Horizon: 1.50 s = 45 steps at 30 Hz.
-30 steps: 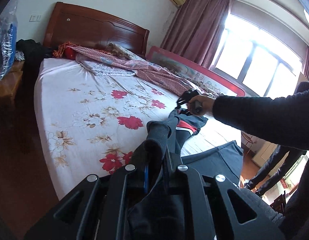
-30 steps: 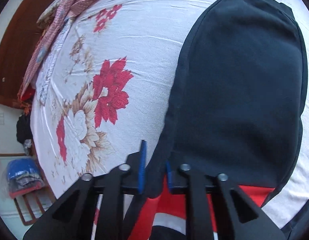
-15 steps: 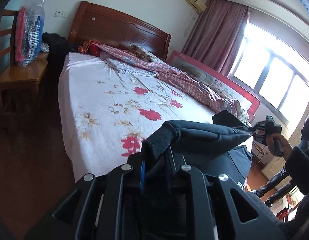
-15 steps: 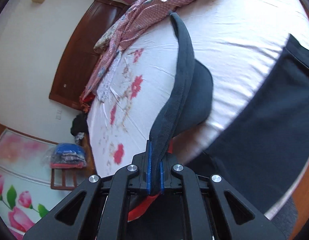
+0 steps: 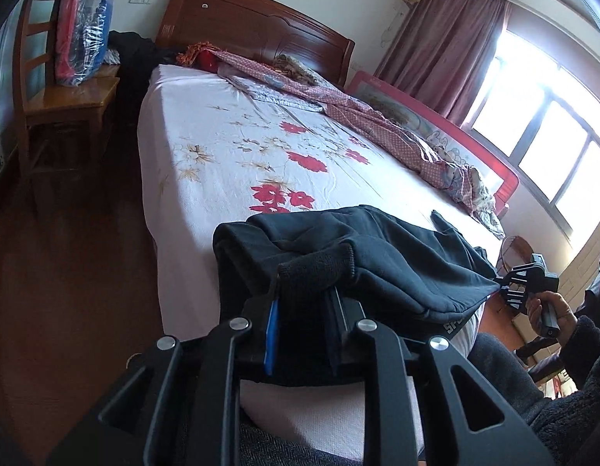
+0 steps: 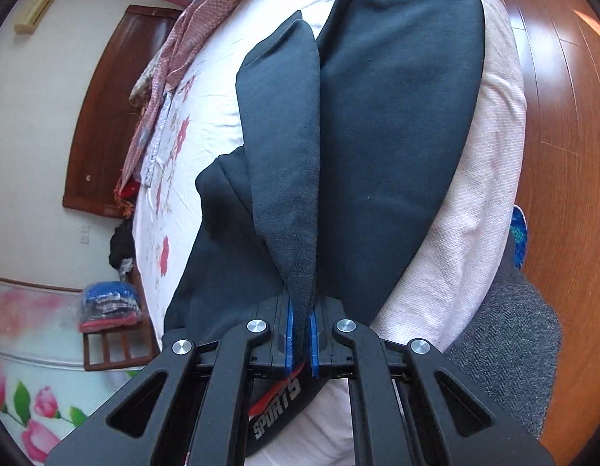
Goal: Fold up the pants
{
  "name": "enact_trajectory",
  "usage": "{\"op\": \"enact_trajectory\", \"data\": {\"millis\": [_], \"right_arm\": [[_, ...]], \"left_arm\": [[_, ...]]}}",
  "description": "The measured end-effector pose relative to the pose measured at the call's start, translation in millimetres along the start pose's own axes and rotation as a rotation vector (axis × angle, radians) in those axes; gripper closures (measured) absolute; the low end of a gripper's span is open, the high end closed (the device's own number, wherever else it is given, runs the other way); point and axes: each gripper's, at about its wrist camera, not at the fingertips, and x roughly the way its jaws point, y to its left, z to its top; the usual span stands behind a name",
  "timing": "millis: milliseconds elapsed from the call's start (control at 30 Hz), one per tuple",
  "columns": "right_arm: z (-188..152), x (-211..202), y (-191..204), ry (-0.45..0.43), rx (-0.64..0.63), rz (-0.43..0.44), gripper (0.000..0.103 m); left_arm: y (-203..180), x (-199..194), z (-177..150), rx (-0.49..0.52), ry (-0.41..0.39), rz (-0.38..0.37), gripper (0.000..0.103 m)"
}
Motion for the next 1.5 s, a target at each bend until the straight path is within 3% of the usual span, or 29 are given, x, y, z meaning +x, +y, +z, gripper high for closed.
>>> {"op": "enact_trajectory", "data": {"millis": [200,400,467,500,533,600,633,667,733,833,900,967,1000,1067,1200,1300,1333,1367,1400,1433,1500], "right_arm": [[-2.7,22.5,-19.3,0.030,-0.022,-0.074,0.098],[-1.8,23.8,-23.2,0.051,-0.044,-0.051,0.092],[-2.5,13.1,-25.3,0.055,-0.016,-0.026,0.067],[-3.2,4.3,-21.8,0.035,-0.027,-0.048,0.060],[-2.0,-6.5,-15.9,-0.003,-0.055,-0.086,0.056],[7.4,-30.7,3.9,-0.128,-0.132,-0.112,0.056],[15.5,-37.2,18.2,-0.184,-0.191,-0.142,0.056],[25.4,-39.1,39.5,-0.240,-0.280,-0.189,0.056],[43.1,-26.2,82.3,-0.321,-0.462,-0.294,0.056],[79.5,21.3,120.9,-0.330,-0.590,-0.419,0.056],[120.1,41.2,117.2,-0.340,-0.479,-0.446,0.056],[158.5,47.2,99.7,-0.356,-0.322,-0.404,0.056],[173.1,51.1,91.8,-0.351,-0.275,-0.384,0.056],[200.7,63.3,82.9,-0.330,-0.236,-0.427,0.056],[233.1,101.9,69.9,-0.202,-0.273,-0.541,0.056],[232.6,112.2,73.0,-0.203,-0.334,-0.598,0.050],[228.4,114.2,81.5,-0.200,-0.401,-0.619,0.055],[223.7,115.8,90.2,-0.175,-0.458,-0.606,0.081],[216.9,113.7,97.9,-0.174,-0.495,-0.621,0.084],[212.4,108.0,103.4,-0.177,-0.519,-0.589,0.094],[210.6,73.9,104.0,-0.234,-0.455,-0.454,0.095]], "left_arm": [[3.5,2.5,-11.9,0.015,0.049,0.018,0.084],[7.9,-2.7,-34.7,0.058,0.181,0.080,0.076],[13.7,-12.0,-35.0,0.054,0.187,0.165,0.054],[17.1,-19.6,-30.5,0.041,0.163,0.207,0.054],[19.6,-27.4,-23.2,0.018,0.129,0.220,0.054],[11.1,-35.9,-4.8,0.016,0.064,0.278,0.043],[2.4,-38.0,3.7,0.025,0.032,0.292,0.020],[-11.5,-37.5,14.8,0.034,-0.014,0.287,0.006],[-40.5,-27.8,33.9,0.059,-0.070,0.195,0.004],[-87.4,10.1,59.1,0.052,-0.044,0.057,0.002],[-114.1,35.8,65.5,0.009,-0.027,-0.062,0.002],[-134.8,63.6,65.0,-0.073,0.043,-0.180,0.002],[-143.8,75.3,62.4,-0.104,0.073,-0.224,0.002],[-158.4,94.0,54.5,-0.145,0.115,-0.279,0.002],[-176.2,116.2,36.7,-0.120,0.207,-0.309,0.002],[-176.3,124.6,33.6,-0.110,0.248,-0.285,0.002],[-173.9,126.2,33.0,-0.121,0.257,-0.281,0.002],[-171.9,130.2,32.7,-0.136,0.270,-0.276,0.002],[-170.5,133.8,31.6,-0.150,0.289,-0.274,0.002],[-170.3,136.9,31.0,-0.159,0.304,-0.273,0.002],[-171.5,141.0,32.1,-0.158,0.310,-0.267,0.002]]}}
